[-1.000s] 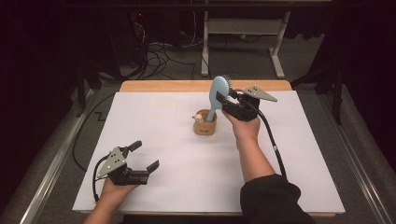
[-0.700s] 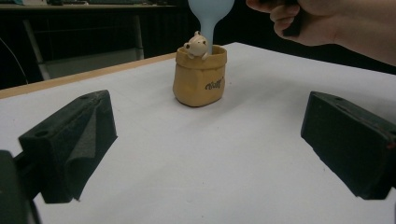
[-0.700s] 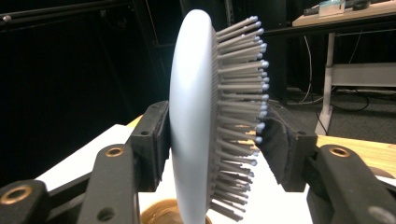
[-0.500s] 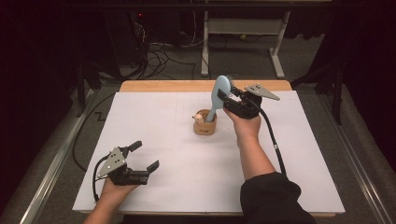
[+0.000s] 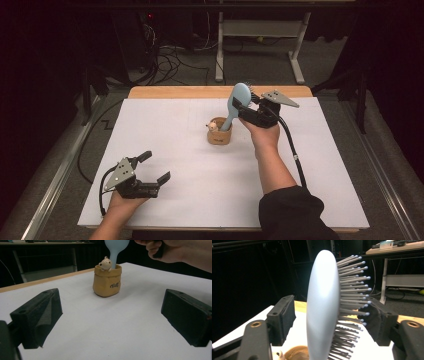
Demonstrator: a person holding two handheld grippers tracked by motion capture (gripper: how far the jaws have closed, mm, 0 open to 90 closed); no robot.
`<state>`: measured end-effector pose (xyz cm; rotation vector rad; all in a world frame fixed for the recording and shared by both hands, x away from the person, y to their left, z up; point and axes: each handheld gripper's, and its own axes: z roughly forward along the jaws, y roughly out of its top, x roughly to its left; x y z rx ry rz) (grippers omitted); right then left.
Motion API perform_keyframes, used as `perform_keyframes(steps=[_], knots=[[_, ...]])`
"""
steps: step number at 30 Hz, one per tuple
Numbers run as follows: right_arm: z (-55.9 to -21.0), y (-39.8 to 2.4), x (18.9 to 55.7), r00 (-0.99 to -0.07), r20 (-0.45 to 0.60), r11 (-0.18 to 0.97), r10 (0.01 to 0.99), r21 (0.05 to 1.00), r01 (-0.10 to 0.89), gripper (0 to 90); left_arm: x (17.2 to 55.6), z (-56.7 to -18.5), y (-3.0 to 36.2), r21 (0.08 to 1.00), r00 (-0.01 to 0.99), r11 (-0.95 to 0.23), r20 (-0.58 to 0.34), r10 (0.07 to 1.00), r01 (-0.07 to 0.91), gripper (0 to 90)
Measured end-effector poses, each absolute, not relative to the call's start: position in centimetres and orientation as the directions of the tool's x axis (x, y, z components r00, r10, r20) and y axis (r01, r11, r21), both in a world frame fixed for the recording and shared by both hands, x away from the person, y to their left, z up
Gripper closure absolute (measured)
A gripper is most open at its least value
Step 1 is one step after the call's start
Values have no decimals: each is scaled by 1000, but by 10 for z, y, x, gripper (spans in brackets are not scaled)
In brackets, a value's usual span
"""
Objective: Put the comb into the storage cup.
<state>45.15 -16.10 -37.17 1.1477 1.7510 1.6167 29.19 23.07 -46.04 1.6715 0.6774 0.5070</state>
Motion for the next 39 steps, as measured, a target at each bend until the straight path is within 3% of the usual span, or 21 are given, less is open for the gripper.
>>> perform_keyframes(steps=[16,39], knots=[[-365,-168,442,-523,156,-14,838,964,264,56,293,-462,228,976,734,-128,-44,677,176,43],[-368,-180,435,-504,173,-30,846,960,279,4,294,-461,228,976,735,-133,-40,677,175,43]])
